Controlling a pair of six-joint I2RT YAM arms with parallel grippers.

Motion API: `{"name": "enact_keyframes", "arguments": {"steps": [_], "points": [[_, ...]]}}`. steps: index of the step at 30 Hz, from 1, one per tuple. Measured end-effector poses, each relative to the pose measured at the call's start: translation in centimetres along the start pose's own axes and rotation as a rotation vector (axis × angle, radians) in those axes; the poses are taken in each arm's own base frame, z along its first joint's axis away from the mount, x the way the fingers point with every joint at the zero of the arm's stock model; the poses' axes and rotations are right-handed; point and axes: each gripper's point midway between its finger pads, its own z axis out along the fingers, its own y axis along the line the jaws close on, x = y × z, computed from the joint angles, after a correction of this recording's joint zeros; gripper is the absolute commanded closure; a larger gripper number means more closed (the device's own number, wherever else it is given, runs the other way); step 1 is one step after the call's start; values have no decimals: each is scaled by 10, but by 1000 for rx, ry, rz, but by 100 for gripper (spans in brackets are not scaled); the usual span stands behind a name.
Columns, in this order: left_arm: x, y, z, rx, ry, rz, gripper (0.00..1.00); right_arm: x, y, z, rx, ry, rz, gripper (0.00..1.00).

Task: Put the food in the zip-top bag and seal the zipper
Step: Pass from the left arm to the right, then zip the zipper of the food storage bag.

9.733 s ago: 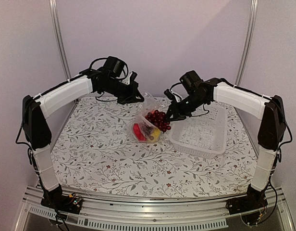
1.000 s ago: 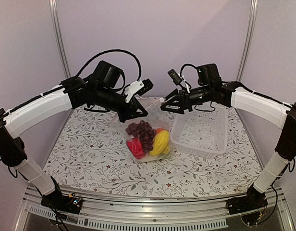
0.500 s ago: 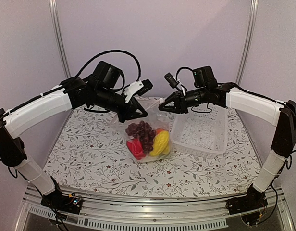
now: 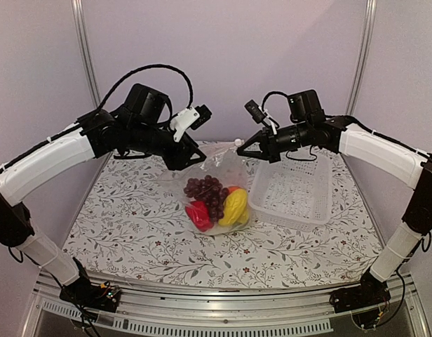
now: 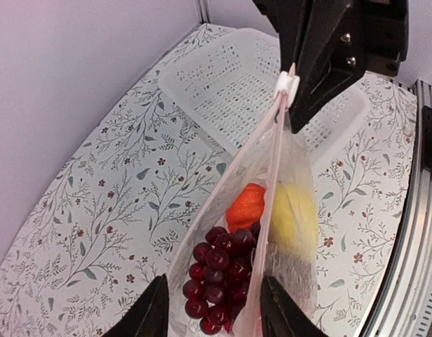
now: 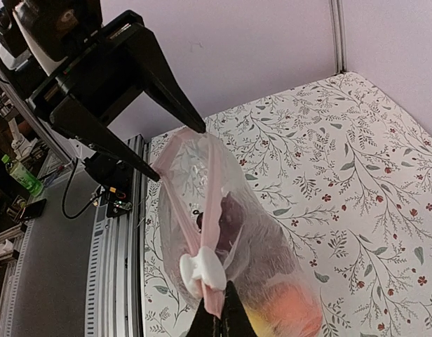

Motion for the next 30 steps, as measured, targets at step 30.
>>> {"name": "enact_keyframes", "arguments": {"steps": [30], "points": [[-84,-40,42,206,-191,55,58,2,8,-5,-19,25,64,100]]}}
